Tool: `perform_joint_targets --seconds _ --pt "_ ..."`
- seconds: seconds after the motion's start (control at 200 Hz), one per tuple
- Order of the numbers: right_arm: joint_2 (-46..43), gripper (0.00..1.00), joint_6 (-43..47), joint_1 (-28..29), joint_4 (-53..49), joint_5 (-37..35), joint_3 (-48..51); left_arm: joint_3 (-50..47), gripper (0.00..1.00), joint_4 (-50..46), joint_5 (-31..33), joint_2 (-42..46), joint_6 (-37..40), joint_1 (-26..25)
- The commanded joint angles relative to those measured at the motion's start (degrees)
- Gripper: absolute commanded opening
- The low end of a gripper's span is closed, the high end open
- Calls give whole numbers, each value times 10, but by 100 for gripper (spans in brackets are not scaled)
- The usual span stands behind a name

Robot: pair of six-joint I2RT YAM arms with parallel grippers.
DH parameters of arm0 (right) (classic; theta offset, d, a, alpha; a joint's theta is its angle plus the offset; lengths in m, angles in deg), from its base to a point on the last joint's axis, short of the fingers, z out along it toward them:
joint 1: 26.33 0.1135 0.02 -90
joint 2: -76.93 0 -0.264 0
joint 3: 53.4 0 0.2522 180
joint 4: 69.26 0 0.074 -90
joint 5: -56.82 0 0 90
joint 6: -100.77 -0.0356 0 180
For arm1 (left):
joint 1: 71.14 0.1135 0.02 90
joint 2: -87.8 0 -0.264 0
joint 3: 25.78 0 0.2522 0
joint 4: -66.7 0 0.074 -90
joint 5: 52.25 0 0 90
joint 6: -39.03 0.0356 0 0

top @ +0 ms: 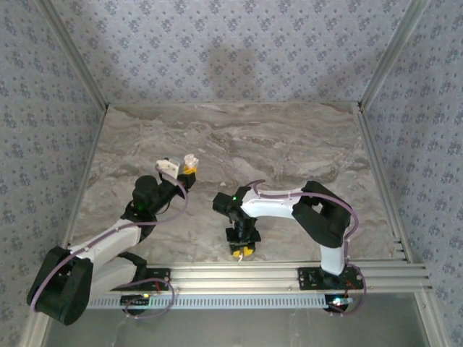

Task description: Insert the wireless bluetooth earbuds into the charging case

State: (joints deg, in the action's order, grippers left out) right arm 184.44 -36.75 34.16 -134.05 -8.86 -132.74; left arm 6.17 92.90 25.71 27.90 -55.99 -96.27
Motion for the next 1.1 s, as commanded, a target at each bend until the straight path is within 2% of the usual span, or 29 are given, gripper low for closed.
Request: perform_joint_targets --seconds 0.0,0.6,0.904,1.094 --pt "16 31 14 -1 -20 14 -11 9 14 -2 -10 4 7 4" --pt "6 23 17 8 -36 -25 -12 18 14 -13 -18 0 9 4" --pt "-54 22 23 -6 -25 -125 -19 24 14 0 -66 -38 10 3" --pt "-129 21 58 -28 52 -200 -10 25 14 50 -99 -93 14 1"
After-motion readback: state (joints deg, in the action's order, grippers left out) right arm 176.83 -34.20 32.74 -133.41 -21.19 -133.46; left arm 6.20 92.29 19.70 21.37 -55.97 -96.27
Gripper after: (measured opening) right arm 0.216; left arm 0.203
